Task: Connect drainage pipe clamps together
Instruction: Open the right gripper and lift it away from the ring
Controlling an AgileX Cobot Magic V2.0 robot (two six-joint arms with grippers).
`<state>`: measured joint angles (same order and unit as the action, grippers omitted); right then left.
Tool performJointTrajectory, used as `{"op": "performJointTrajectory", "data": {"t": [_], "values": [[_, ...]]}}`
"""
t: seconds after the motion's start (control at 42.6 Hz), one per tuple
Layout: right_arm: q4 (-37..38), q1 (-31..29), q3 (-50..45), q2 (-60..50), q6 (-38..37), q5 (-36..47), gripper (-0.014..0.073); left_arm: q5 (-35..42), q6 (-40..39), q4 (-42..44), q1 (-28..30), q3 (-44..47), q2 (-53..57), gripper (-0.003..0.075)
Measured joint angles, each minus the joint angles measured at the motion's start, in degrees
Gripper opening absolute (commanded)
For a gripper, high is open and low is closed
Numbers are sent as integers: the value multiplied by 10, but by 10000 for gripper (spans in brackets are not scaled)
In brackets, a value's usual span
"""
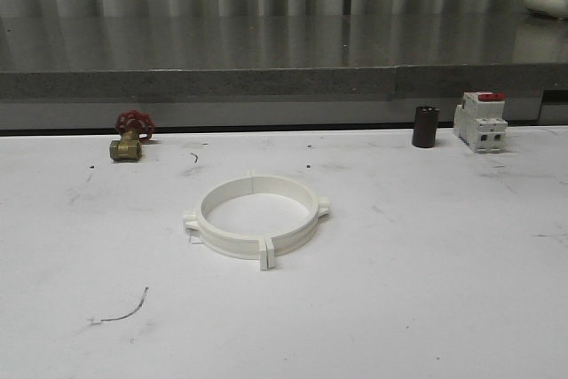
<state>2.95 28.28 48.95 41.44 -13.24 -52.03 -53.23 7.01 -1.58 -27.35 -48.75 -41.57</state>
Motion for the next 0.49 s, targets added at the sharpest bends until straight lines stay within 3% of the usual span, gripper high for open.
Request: {"op": "performJointTrajectory", "data": {"t": [0.399, 0.493], "values": [[1, 0, -20, -67, 1, -4, 369, 0, 0, 0, 0, 0, 0, 273], [1, 0, -21, -67, 1, -4, 306, 0, 0, 0, 0, 0, 0, 243]]}}
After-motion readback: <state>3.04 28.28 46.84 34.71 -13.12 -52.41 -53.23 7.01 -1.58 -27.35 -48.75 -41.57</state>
